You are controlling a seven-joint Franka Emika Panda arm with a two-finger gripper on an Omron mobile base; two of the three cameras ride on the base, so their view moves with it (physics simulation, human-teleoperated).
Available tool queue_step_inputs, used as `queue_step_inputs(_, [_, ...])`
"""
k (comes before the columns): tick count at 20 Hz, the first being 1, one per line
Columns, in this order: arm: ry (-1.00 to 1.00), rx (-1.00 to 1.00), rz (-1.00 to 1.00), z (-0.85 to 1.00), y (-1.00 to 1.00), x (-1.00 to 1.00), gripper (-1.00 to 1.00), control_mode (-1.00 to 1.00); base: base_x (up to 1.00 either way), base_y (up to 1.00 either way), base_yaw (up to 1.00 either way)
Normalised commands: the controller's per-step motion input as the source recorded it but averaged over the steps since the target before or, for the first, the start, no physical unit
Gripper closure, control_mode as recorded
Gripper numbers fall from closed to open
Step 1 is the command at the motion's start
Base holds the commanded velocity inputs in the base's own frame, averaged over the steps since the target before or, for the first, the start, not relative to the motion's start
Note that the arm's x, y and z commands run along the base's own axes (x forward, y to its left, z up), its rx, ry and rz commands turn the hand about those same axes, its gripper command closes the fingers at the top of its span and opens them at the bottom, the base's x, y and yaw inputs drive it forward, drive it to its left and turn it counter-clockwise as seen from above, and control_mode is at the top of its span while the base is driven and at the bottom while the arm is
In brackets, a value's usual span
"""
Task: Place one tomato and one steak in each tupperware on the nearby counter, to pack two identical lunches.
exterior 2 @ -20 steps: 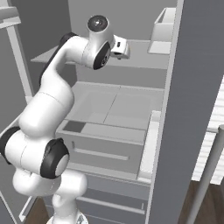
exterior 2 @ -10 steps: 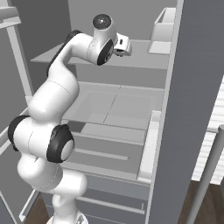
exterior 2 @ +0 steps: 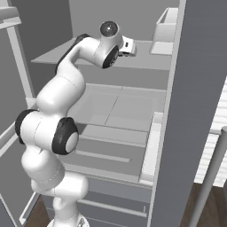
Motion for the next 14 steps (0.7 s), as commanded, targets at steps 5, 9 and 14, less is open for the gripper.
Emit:
queue_step_inputs(5, [-0.12,0.00,0.00,-0.01,-0.15,0.35,-1.00,-1.00,0.00,0.00,0.00])
queue_step_inputs(9, [-0.01,0.00,0.00,-0.03,-0.01,0.18,-1.00,-1.00,0.00,0.00,0.00])
queue_step_inputs(14, [0.02,0.00,-0.01,0.00,0.00,0.16,-1.00,-1.00,0.00,0.00,0.00])
